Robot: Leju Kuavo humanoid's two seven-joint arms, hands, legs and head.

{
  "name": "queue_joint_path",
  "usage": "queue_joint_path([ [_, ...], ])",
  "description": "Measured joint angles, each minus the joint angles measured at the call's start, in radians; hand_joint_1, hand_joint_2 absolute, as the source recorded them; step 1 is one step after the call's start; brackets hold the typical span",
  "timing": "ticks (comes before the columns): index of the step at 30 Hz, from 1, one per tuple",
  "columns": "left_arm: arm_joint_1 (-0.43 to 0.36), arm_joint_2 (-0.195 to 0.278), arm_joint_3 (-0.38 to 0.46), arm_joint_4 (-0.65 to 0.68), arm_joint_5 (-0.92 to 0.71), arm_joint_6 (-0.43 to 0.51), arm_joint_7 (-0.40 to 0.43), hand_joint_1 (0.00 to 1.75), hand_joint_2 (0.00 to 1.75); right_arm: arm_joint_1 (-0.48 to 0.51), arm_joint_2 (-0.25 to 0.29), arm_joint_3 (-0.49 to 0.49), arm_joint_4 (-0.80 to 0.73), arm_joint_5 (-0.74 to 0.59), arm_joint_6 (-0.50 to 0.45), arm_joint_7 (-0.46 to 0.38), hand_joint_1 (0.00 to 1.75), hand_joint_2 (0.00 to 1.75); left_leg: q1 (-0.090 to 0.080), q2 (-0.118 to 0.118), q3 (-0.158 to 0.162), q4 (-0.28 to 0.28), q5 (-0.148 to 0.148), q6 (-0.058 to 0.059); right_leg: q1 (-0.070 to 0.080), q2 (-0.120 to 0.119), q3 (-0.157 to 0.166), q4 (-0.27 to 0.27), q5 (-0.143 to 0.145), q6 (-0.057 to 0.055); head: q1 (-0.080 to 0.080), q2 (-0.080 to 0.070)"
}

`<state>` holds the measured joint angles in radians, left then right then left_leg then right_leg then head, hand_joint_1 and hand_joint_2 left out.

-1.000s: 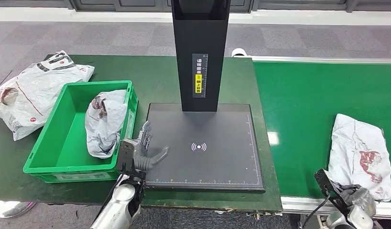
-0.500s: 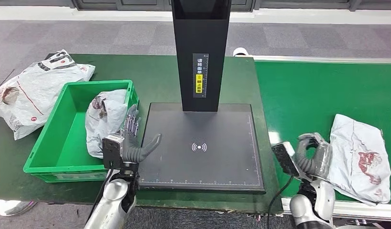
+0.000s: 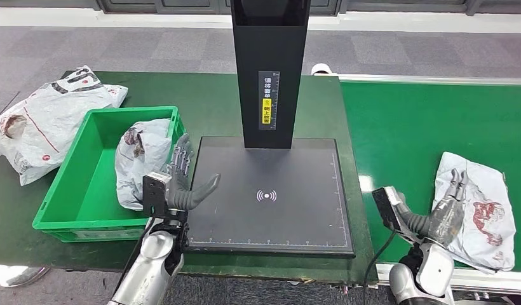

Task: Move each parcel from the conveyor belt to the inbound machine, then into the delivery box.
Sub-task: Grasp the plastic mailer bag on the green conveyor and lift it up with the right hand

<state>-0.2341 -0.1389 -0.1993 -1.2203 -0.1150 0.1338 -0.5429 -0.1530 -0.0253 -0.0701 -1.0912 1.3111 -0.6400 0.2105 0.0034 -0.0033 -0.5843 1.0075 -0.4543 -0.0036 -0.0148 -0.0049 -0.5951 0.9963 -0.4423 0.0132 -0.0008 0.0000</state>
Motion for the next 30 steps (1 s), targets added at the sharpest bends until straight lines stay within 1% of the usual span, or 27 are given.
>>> queue_joint_path([
  [4,-0.058,-0.009,-0.033,0.079,-0.008,-0.042,0.029,0.0,1.75,-0.047,-0.043,-0.091,0.191,0.048,-0.004,0.071,0.0,1.75,-0.001,0.0,0.0,0.0,0.0,0.0,-0.001,0.0,0.0,0.0,0.001,0.001,0.0,0.0],
  [7,-0.097,-0.015,-0.05,0.133,-0.001,-0.059,0.035,0.0,1.75,-0.074,-0.077,-0.139,0.318,0.079,0.014,0.114,0.0,1.75,-0.001,-0.001,0.0,0.0,0.0,0.0,-0.001,0.0,-0.001,0.0,0.001,0.001,0.0,0.0],
  [12,-0.136,-0.019,-0.067,0.19,0.007,-0.068,0.04,0.0,1.75,-0.104,-0.123,-0.193,0.484,0.109,0.083,0.156,0.0,1.75,-0.001,0.0,-0.001,0.0,0.0,0.0,-0.001,0.001,-0.001,0.0,0.001,0.001,0.0,0.0],
  [18,-0.154,-0.019,-0.081,0.222,0.02,-0.072,0.041,0.0,1.75,-0.141,-0.151,-0.213,0.609,0.125,0.186,0.188,0.0,1.75,0.0,0.001,-0.001,0.0,0.0,0.0,0.0,0.003,-0.002,0.0,0.0,0.001,0.0,0.0],
  [19,-0.155,-0.019,-0.082,0.226,0.021,-0.073,0.041,0.0,1.75,-0.15,-0.154,-0.214,0.625,0.127,0.214,0.195,0.38,1.75,0.0,0.002,0.0,0.0,0.0,0.0,0.0,0.003,-0.002,0.0,0.0,0.0,0.0,0.0],
  [22,-0.159,-0.019,-0.084,0.235,0.023,-0.076,0.041,0.0,1.75,-0.18,-0.161,-0.228,0.668,0.117,0.306,0.192,1.68,1.75,0.0,0.004,0.001,0.0,0.0,0.0,0.0,0.005,0.0,0.0,0.0,0.001,0.0,0.0],
  [23,-0.16,-0.018,-0.084,0.238,0.023,-0.076,0.041,0.0,1.75,-0.189,-0.161,-0.238,0.68,0.106,0.331,0.177,1.75,1.75,0.0,0.004,0.002,0.0,0.0,0.0,0.0,0.005,0.001,-0.001,0.001,0.001,0.0,0.0],
  [26,-0.164,-0.016,-0.084,0.244,0.025,-0.076,0.041,0.0,1.75,-0.208,-0.161,-0.265,0.708,0.075,0.375,0.128,1.75,1.75,0.0,0.004,0.003,0.0,0.0,0.001,0.0,0.005,0.004,-0.002,0.001,0.002,0.0,0.0],
  [28,-0.166,-0.015,-0.084,0.246,0.028,-0.076,0.041,0.0,1.75,-0.218,-0.161,-0.276,0.722,0.071,0.377,0.111,1.75,1.75,0.0,0.004,0.004,0.0,0.0,0.002,0.0,0.004,0.005,-0.002,0.002,0.003,0.0,0.0],
  [30,-0.166,-0.013,-0.084,0.246,0.035,-0.071,0.041,0.0,1.75,-0.225,-0.16,-0.283,0.732,0.071,0.345,0.084,1.75,1.75,0.0,0.003,0.003,0.0,0.001,0.003,0.0,0.003,0.006,-0.003,0.003,0.004,0.0,0.0],
])
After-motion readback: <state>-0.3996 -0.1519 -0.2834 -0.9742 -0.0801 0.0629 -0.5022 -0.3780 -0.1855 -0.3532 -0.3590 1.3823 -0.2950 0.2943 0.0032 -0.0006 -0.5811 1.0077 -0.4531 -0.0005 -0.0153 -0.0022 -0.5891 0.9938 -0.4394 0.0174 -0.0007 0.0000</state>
